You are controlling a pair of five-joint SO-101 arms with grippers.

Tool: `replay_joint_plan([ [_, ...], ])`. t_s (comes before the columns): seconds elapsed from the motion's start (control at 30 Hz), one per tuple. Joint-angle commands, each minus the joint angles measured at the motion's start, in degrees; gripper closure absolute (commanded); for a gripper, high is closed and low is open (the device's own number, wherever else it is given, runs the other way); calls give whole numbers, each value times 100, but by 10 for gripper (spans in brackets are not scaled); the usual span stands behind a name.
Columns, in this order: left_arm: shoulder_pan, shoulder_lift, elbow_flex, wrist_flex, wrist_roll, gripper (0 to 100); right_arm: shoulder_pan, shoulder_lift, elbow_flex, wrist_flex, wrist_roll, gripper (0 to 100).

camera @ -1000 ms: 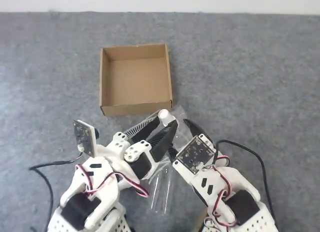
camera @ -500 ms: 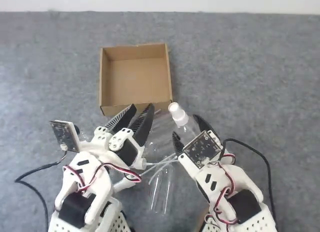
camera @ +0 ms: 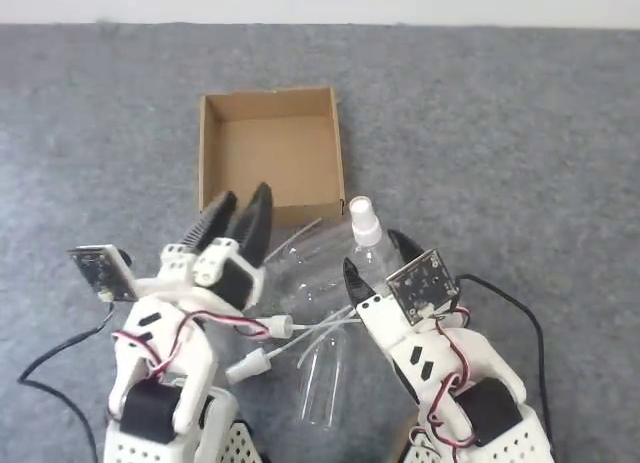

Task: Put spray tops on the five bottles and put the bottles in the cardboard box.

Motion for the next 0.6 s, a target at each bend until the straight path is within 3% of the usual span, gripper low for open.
replay_joint_plan([
  [0.0,-114,-105,365,-923,44,845,40,-110,-431,-163,-114,866],
  [0.2,167,-88,1182,-2110,18,845,-171,-110,-431,-171,-158,866],
  [0.4,818,-88,1341,-2119,9,845,-585,-110,-431,-119,-105,865],
  [0.57,1477,-88,1420,-1829,-738,845,-602,-110,-387,-119,-97,865],
])
